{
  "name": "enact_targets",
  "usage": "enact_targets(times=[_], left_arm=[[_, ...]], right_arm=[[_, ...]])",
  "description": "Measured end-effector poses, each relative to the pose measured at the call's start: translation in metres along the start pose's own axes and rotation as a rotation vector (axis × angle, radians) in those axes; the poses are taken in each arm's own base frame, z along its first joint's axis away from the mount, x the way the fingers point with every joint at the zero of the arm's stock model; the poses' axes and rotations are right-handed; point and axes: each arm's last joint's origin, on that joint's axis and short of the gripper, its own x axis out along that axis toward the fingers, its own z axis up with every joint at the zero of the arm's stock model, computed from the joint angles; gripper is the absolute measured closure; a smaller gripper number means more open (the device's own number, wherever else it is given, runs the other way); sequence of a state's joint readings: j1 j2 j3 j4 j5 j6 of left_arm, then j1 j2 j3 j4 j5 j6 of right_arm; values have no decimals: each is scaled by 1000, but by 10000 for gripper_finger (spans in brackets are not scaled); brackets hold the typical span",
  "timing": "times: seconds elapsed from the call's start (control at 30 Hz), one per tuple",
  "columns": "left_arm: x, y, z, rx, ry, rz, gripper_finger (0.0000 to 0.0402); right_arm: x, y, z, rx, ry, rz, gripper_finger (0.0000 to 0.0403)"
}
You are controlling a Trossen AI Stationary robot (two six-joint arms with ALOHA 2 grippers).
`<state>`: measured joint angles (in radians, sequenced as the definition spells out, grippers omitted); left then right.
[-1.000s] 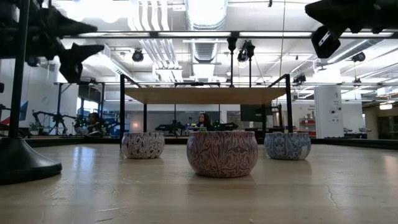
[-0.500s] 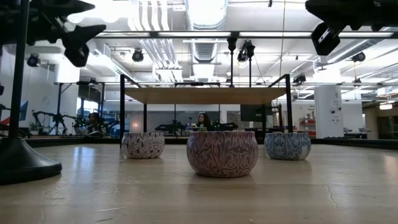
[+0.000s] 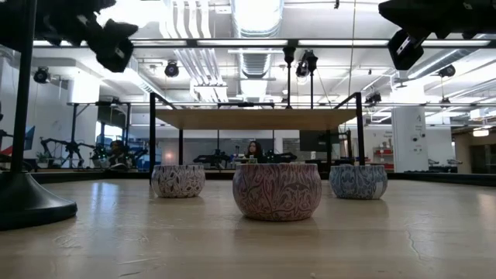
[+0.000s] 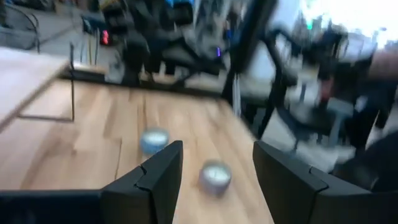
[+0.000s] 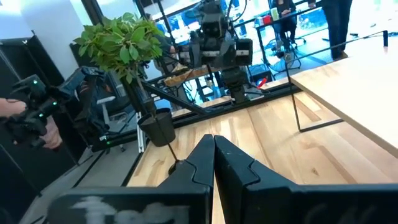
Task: Pick & Place candle stick holders
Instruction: Put the black candle holder on the shelf
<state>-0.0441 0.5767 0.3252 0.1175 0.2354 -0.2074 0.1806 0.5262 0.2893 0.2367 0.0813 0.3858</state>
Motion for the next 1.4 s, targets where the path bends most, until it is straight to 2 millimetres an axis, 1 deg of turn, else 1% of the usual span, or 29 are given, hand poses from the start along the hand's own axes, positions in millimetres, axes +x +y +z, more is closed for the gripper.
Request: enact_targets(times=[0.07, 0.17, 0.33, 0.5, 0.7, 0.93, 1.13, 1.4], left_arm=[[5, 1, -4, 37, 38, -16, 200], [12, 3, -11, 49, 104, -38, 200], [22, 0, -12, 72, 106, -120, 200], [30, -9, -16, 108, 137, -204, 200], [39, -24, -31, 111, 229, -289, 201], [50, -36, -48, 115, 326, -350, 211], [63, -42, -45, 123, 299, -376, 212], [79, -45, -51, 118, 361, -393, 211]], right_arm=[[0, 0, 0, 4, 0, 0, 394], [0, 0, 0, 5, 0, 0, 394], [0, 0, 0, 7, 0, 0, 394], [0, 0, 0, 8, 1, 0, 394], [0, 0, 0, 7, 1, 0, 394], [0, 0, 0, 7, 1, 0, 394], [0, 0, 0, 7, -2, -7, 394], [0, 0, 0, 7, -4, -8, 394]])
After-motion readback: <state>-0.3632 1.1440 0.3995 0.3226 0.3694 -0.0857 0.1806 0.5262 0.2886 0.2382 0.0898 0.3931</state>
